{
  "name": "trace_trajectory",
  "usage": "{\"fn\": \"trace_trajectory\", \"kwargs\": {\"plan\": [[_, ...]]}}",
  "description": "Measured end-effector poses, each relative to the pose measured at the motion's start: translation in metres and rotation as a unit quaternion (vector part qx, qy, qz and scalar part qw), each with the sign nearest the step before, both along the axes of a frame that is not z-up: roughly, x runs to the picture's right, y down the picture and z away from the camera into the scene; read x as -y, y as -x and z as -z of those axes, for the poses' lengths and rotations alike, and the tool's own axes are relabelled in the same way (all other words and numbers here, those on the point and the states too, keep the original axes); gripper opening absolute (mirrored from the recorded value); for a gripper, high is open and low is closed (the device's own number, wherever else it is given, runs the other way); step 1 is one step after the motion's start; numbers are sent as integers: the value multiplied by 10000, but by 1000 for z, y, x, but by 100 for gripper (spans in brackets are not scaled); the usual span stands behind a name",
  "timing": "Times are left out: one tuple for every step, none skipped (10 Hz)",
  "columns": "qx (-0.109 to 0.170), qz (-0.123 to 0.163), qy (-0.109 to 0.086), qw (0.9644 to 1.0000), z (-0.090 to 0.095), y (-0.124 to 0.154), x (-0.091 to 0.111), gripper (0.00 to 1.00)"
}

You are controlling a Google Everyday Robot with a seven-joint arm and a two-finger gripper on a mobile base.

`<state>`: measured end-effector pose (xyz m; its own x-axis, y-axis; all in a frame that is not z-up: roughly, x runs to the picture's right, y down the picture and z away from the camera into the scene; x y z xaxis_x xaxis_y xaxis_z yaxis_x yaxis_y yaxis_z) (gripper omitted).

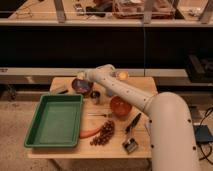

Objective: Place sponge in purple bowl

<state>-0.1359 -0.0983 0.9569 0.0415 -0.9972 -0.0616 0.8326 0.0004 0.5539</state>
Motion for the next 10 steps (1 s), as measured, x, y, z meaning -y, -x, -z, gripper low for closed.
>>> {"fn": "trace_trajectory", "kwargs": {"plan": [[93, -59, 86, 9999, -4, 3, 0, 67], [183, -112, 209, 9996, -8, 5, -1, 73], [221, -134, 255, 9993, -9, 6, -1, 75], [234, -151, 278, 9992, -9, 5, -1, 75], [232, -152, 281, 9992, -10, 4, -1, 75], [233, -152, 280, 9992, -10, 5, -1, 75], [237, -149, 280, 9992, -9, 6, -1, 75], [239, -147, 281, 9992, -9, 6, -1, 75], [237, -149, 280, 9992, -9, 6, -1, 75], [238, -150, 280, 9992, -9, 6, -1, 75]]}}
